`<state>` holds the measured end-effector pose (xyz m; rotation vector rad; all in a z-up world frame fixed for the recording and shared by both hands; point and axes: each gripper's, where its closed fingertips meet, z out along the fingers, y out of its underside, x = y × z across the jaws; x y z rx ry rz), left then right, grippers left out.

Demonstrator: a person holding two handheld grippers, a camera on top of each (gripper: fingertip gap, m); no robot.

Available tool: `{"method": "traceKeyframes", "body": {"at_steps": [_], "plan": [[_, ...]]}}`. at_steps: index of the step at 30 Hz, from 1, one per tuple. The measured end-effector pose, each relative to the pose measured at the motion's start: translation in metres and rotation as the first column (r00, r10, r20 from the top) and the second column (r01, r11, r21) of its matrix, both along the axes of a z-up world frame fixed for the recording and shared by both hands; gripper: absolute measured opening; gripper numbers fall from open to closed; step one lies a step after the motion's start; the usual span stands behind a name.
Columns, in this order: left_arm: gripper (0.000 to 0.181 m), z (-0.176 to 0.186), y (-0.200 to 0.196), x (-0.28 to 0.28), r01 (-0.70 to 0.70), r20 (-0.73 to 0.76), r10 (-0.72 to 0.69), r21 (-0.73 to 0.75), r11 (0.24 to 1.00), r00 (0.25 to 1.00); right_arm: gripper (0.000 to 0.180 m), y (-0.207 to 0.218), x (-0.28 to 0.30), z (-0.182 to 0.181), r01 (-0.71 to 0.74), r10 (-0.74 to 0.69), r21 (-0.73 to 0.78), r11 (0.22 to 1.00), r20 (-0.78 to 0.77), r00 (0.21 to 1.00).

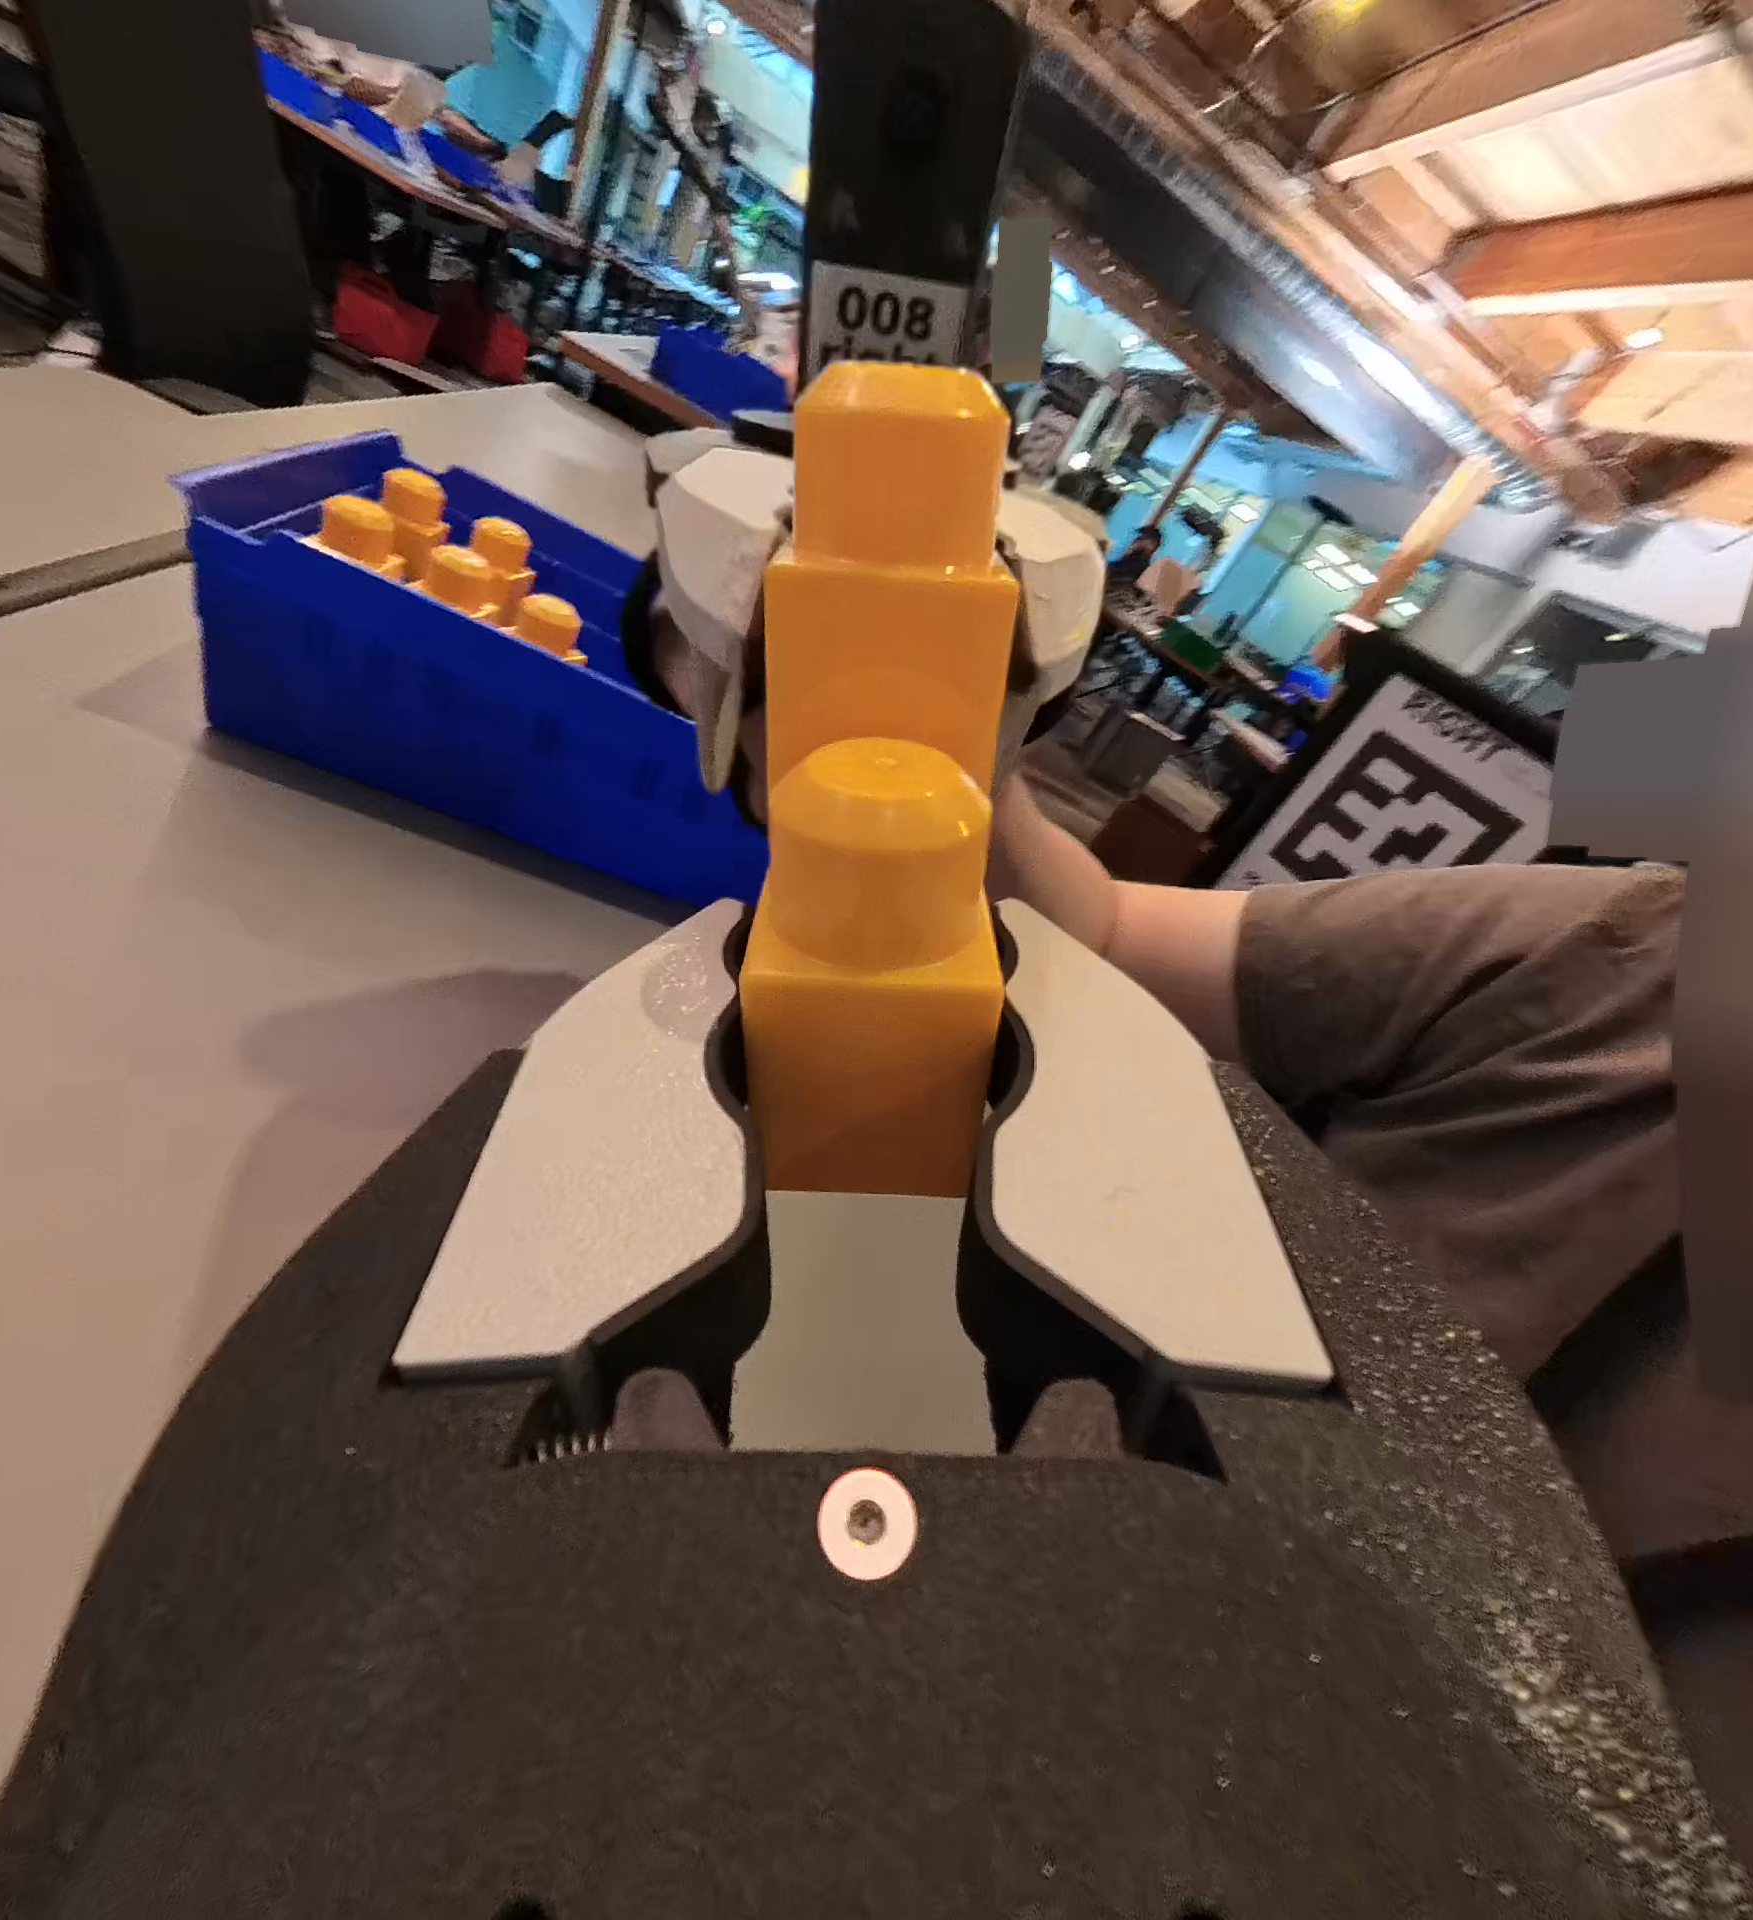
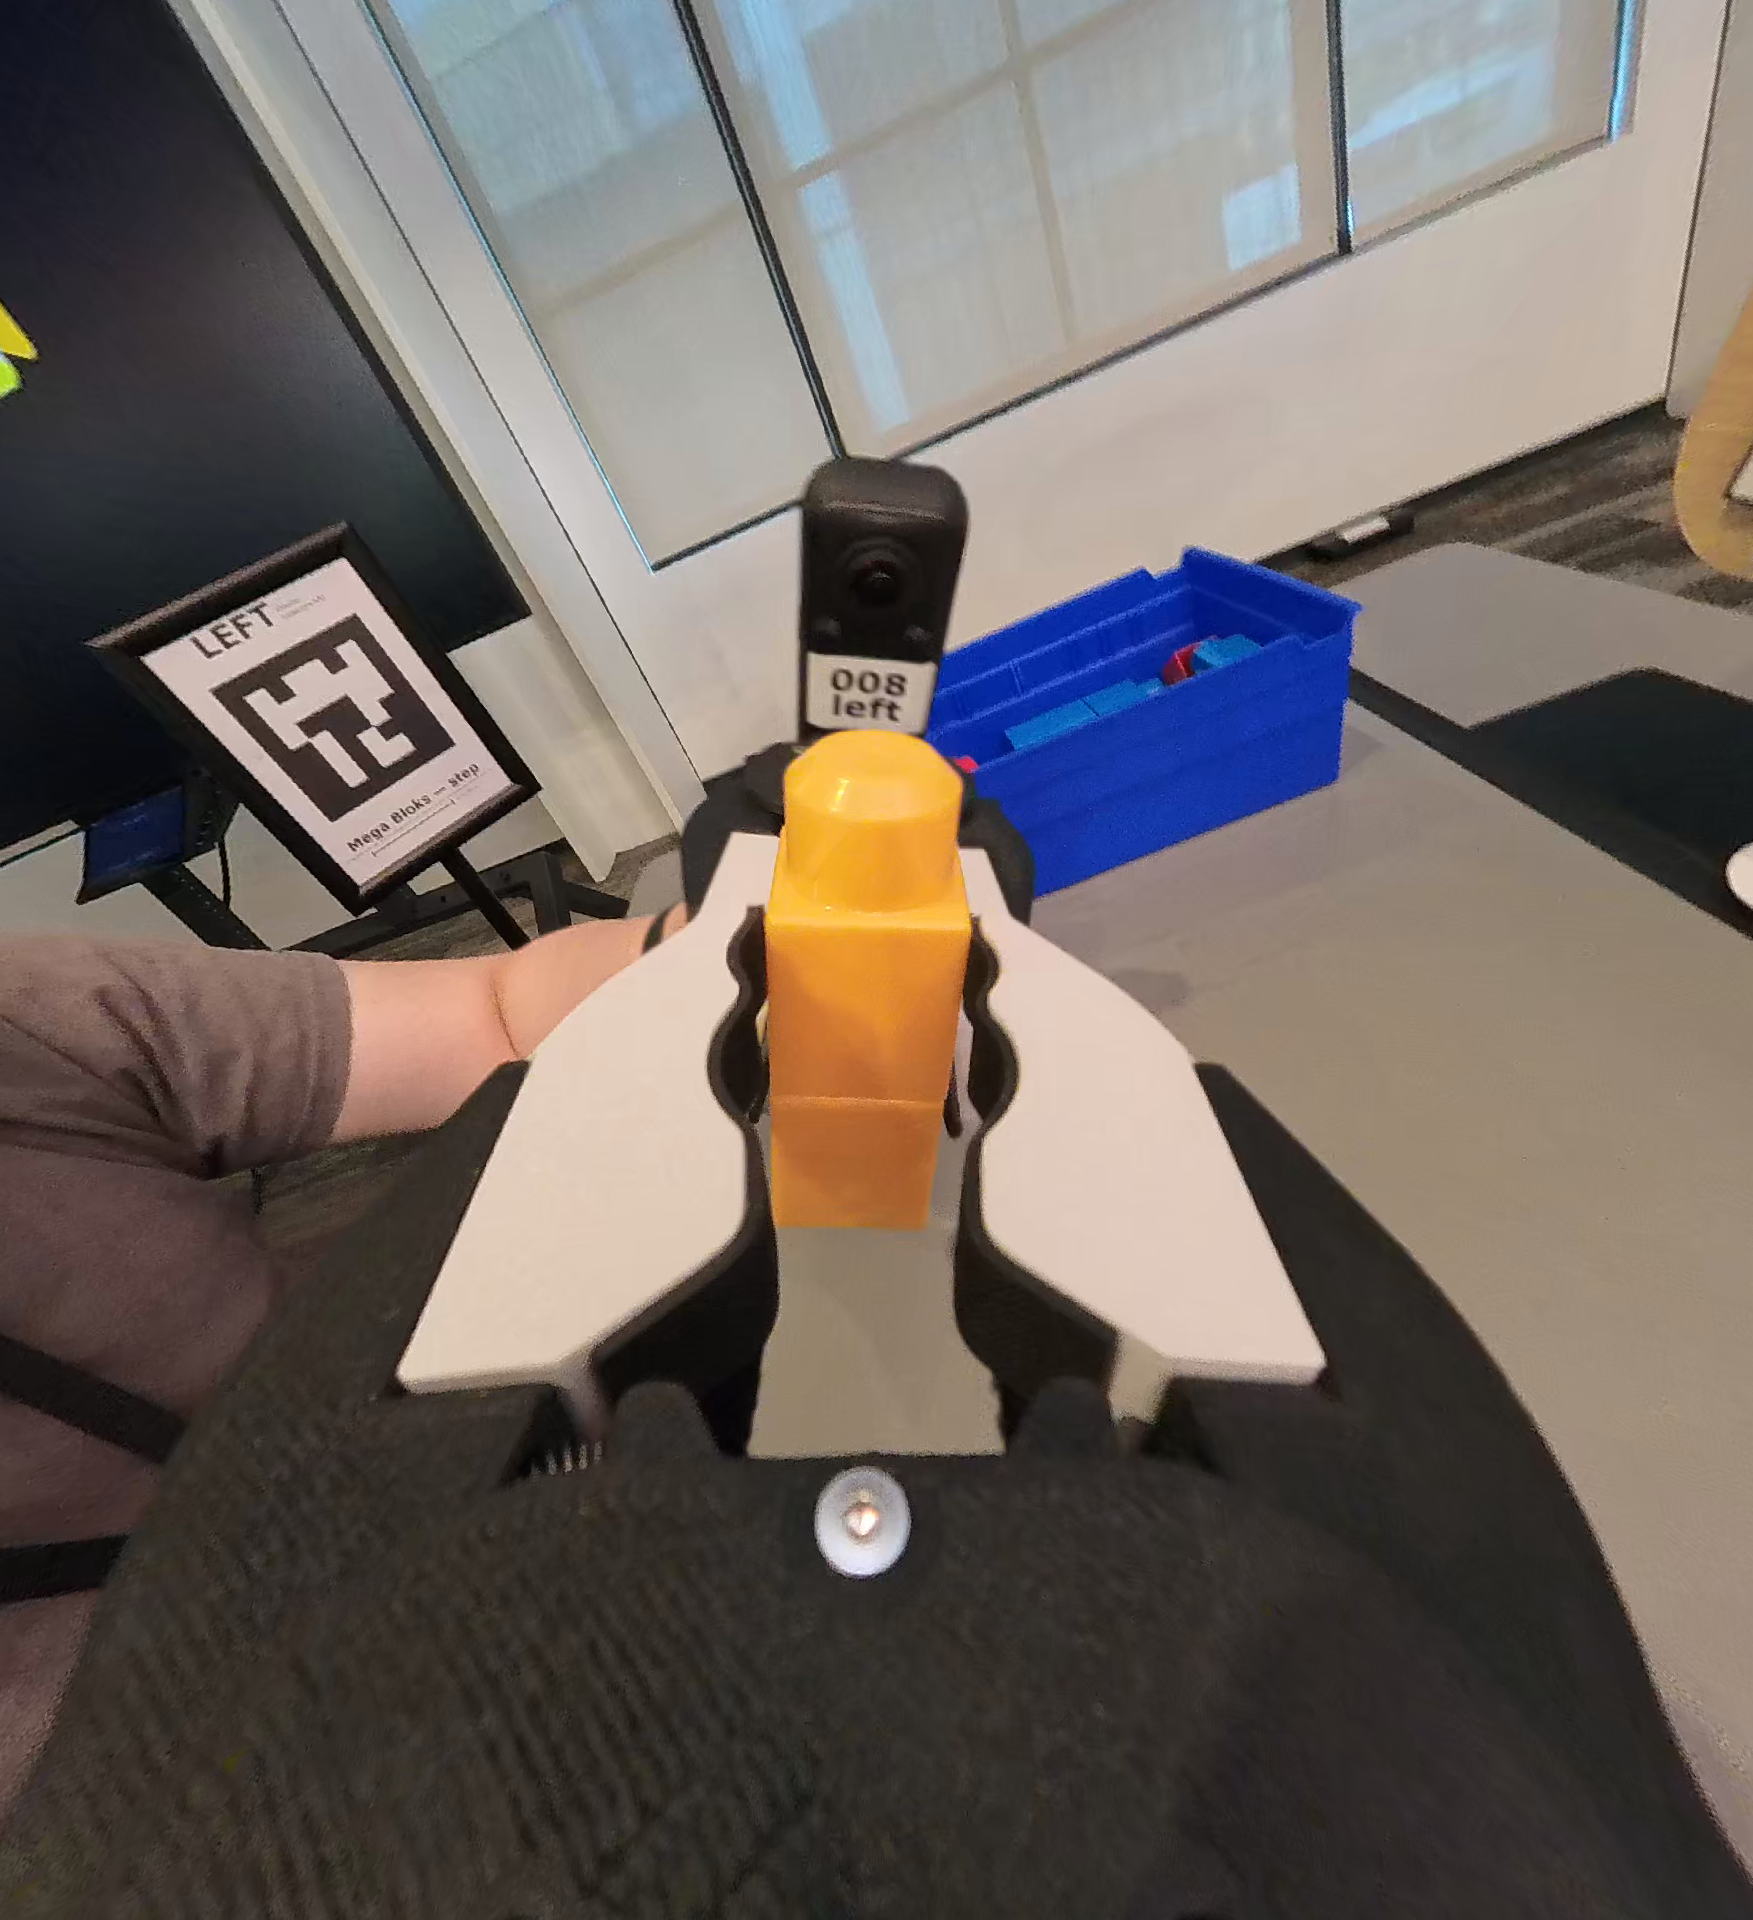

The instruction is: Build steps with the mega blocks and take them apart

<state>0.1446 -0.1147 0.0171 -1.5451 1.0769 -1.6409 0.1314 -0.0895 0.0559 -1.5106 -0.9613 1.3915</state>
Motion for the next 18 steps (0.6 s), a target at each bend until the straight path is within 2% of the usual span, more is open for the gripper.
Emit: {"method": "traceKeyframes", "body": {"at_steps": [1,3,4,6,10,13,16,18], "plan": [[0.041,0.005,-0.003,-0.002,0.035,0.019,-0.034,-0.023,0.999,0.999,0.039,-0.003,0.0,0.007,-0.01,0.01,0.021,1.0,-0.028,1.0],[0.042,0.014,-0.011,-0.01,0.113,0.076,-0.108,-0.063,0.992,0.991,0.062,-0.008,0.005,0.024,-0.012,0.015,0.048,0.999,-0.076,0.997],[0.042,0.021,-0.014,-0.014,0.158,0.126,-0.146,-0.09,0.983,0.981,0.066,-0.009,0.009,0.032,0.005,0.001,0.065,0.998,-0.098,0.995],[0.042,0.038,-0.021,-0.026,0.264,0.244,-0.229,-0.12,0.957,0.942,0.065,-0.012,0.017,0.046,0.044,-0.031,0.105,0.993,-0.123,0.992],[0.041,0.054,-0.027,-0.039,0.323,0.332,-0.278,-0.087,0.943,0.901,0.064,-0.021,0.019,0.055,0.052,-0.038,0.134,0.99,-0.103,0.994],[0.041,0.05,-0.023,-0.035,0.243,0.264,-0.223,-0.048,0.969,0.938,0.062,-0.027,0.011,0.046,0.038,-0.034,0.115,0.993,-0.031,0.999],[0.041,0.034,-0.005,-0.026,0.038,0.085,-0.044,0.064,0.997,0.995,0.06,-0.028,0.001,0.024,0.04,-0.056,0.131,0.991,0.121,0.991],[0.041,0.031,-0.002,-0.025,-0.022,0.013,0.021,0.139,0.99,1.0,0.06,-0.026,-0.003,0.008,0.048,-0.086,0.169,0.984,0.225,0.971]]}}
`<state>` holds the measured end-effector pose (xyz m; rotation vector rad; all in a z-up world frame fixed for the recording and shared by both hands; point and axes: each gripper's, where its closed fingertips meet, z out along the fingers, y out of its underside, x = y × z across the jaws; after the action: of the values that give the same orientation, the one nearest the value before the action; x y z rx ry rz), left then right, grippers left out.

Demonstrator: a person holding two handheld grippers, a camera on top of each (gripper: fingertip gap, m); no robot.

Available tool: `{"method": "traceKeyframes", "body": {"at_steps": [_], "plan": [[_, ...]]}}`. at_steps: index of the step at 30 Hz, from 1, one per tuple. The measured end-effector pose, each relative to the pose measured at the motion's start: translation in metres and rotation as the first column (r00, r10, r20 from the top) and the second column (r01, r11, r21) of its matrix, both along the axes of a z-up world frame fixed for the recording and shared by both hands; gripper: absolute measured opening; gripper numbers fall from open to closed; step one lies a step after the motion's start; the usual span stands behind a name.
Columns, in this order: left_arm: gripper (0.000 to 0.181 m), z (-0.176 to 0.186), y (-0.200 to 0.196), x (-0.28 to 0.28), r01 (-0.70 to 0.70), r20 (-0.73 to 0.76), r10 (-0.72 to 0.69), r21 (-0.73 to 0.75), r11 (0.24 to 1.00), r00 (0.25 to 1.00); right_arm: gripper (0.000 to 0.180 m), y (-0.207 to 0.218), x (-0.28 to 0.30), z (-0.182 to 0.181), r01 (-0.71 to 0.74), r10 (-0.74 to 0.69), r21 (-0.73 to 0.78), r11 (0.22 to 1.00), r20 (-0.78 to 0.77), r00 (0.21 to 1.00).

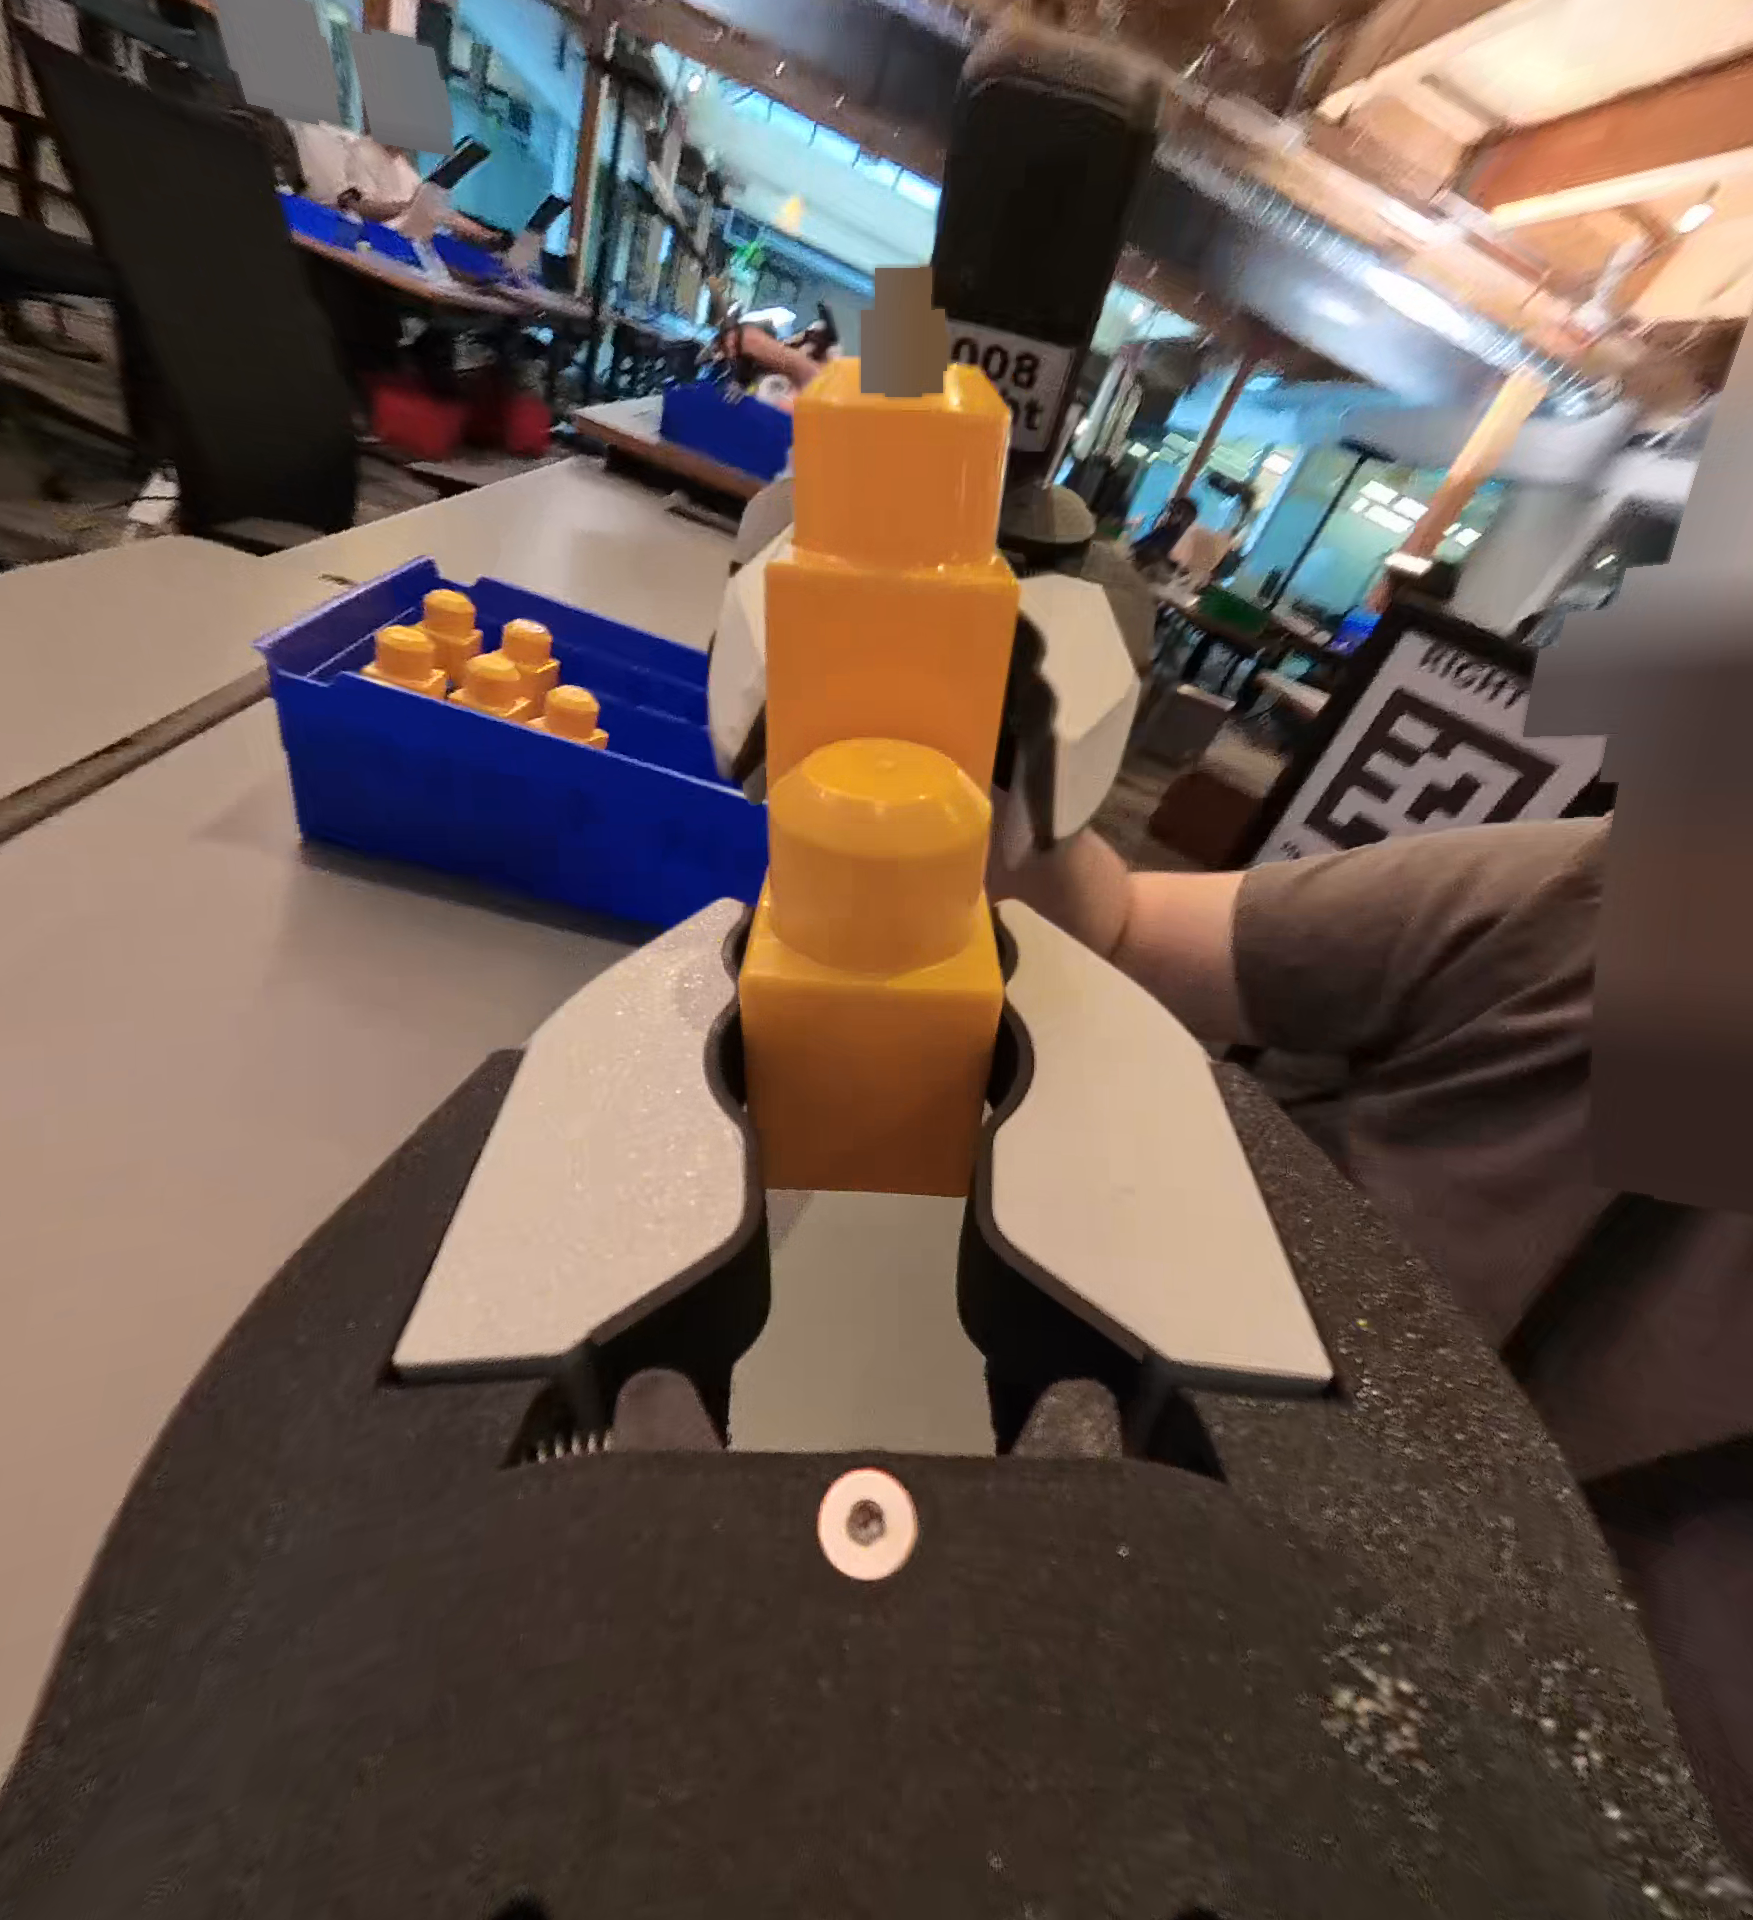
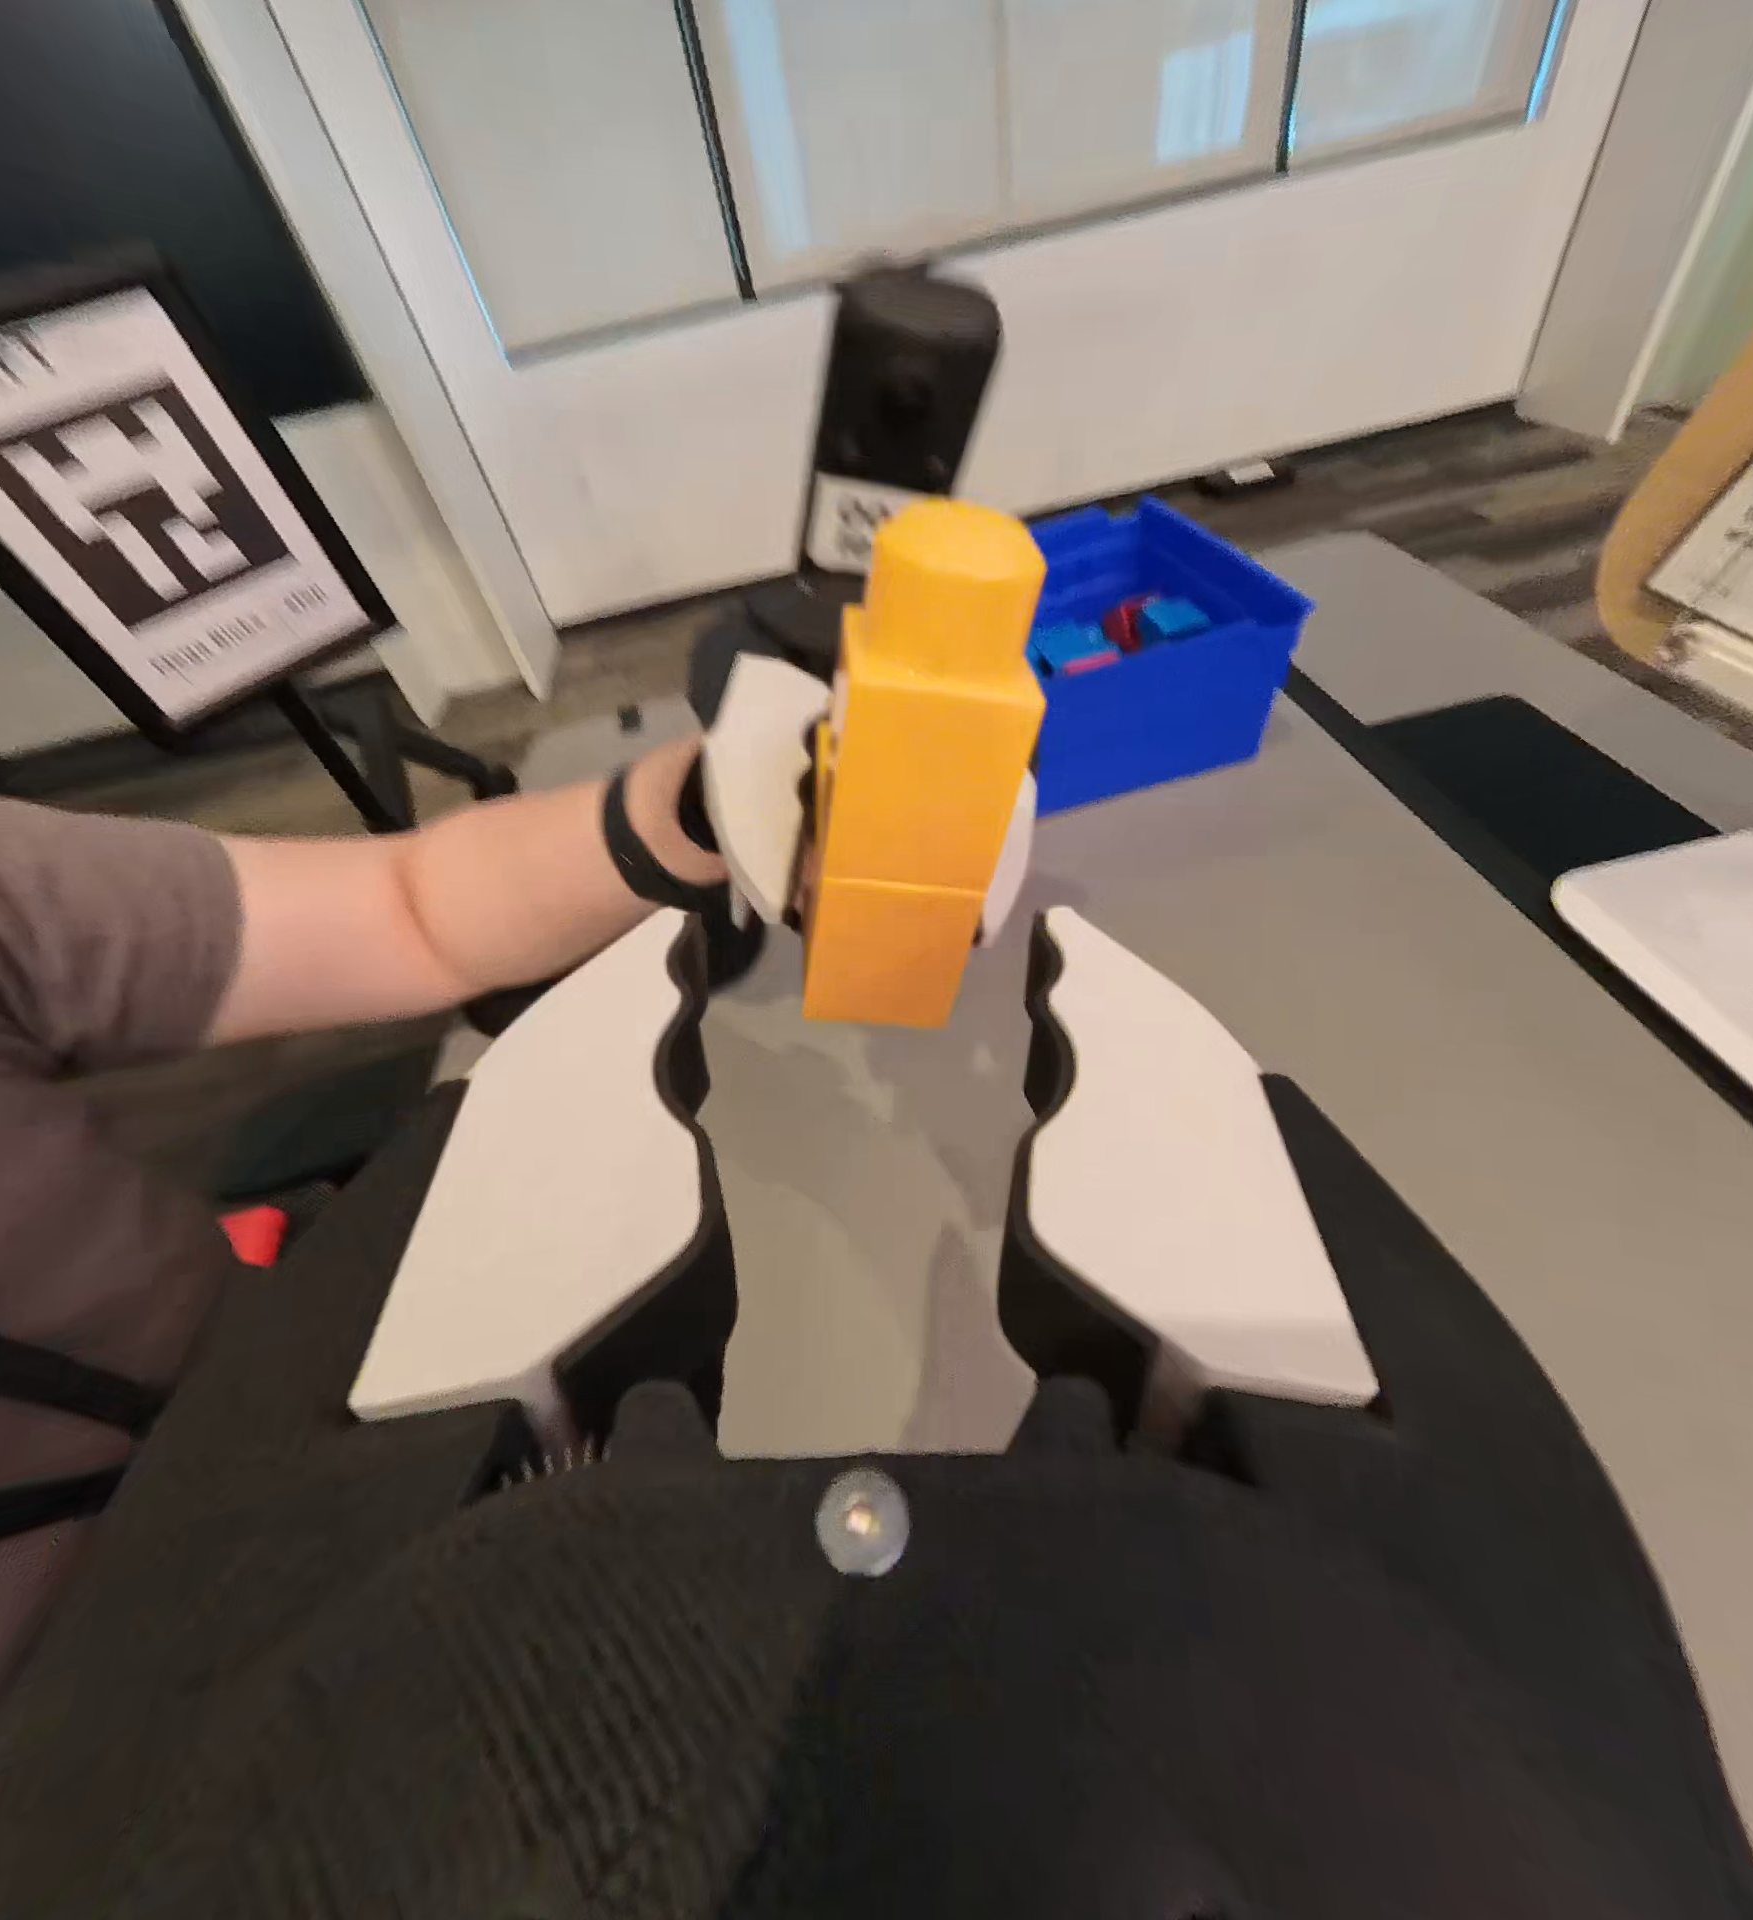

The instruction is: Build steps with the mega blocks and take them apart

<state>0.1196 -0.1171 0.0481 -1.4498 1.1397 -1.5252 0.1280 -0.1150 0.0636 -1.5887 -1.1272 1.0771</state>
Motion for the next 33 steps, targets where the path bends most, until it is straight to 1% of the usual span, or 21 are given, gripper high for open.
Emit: {"method": "traceKeyframes", "body": {"at_steps": [2,4,8,11,15,18,20,21,23,24,26,29,31,33], "plan": [[0.042,0.0,-0.003,0.001,-0.011,-0.037,0.012,0.029,1.0,0.999,0.057,0.001,-0.003,-0.01,-0.005,0.004,0.021,1.0,0.051,0.999],[0.042,-0.001,-0.007,0.001,-0.002,-0.063,0.005,0.051,0.999,0.998,0.048,-0.003,-0.006,-0.012,-0.043,0.043,-0.001,0.999,0.042,0.998],[0.041,-0.01,-0.009,0.004,-0.009,-0.135,0.023,0.104,0.995,0.991,0.046,-0.001,-0.005,-0.011,-0.043,0.044,-0.02,0.999,0.026,0.999],[0.041,-0.021,-0.006,0.006,-0.022,-0.216,0.057,0.162,0.987,0.975,0.047,0.0,-0.001,-0.009,-0.022,0.02,0.033,0.999,0.057,0.998],[0.041,-0.04,-0.008,0.008,-0.002,-0.337,0.092,0.258,0.966,0.937,0.047,-0.004,0.009,-0.013,-0.034,0.007,0.142,0.989,0.186,0.983],[0.041,-0.053,-0.013,0.011,0.04,-0.415,0.091,0.298,0.954,0.905,0.047,-0.011,0.014,-0.03,-0.086,0.027,0.165,0.983,0.331,0.943],[0.041,-0.066,-0.016,0.011,0.076,-0.488,0.097,0.323,0.943,0.867,0.048,-0.011,0.015,-0.039,-0.09,0.011,0.184,0.979,0.392,0.92],[0.041,-0.073,-0.017,0.011,0.095,-0.521,0.101,0.336,0.937,0.848,0.048,-0.011,0.014,-0.043,-0.091,0.004,0.189,0.978,0.416,0.91],[0.041,-0.081,-0.02,0.013,0.121,-0.557,0.104,0.353,0.928,0.824,0.046,-0.016,0.015,-0.054,-0.129,0.036,0.165,0.978,0.476,0.879],[0.041,-0.084,-0.02,0.014,0.127,-0.565,0.104,0.355,0.926,0.818,0.038,-0.02,0.017,-0.061,-0.154,0.059,0.147,0.977,0.508,0.859],[0.041,-0.088,-0.021,0.015,0.132,-0.578,0.101,0.346,0.929,0.81,0.036,-0.02,0.02,-0.07,-0.168,0.065,0.135,0.977,0.557,0.828],[0.042,-0.092,-0.022,0.016,0.132,-0.588,0.085,0.317,0.939,0.804,0.036,-0.021,0.022,-0.075,-0.17,0.069,0.119,0.978,0.588,0.806],[0.066,-0.091,-0.019,0.019,0.101,-0.576,0.105,0.314,0.944,0.81,0.035,-0.017,0.025,-0.078,-0.169,0.052,0.136,0.976,0.608,0.792],[0.08,-0.087,-0.014,0.019,0.068,-0.56,0.133,0.323,0.944,0.818,0.035,-0.011,0.032,-0.078,-0.149,0.014,0.16,0.976,0.634,0.773]]}}
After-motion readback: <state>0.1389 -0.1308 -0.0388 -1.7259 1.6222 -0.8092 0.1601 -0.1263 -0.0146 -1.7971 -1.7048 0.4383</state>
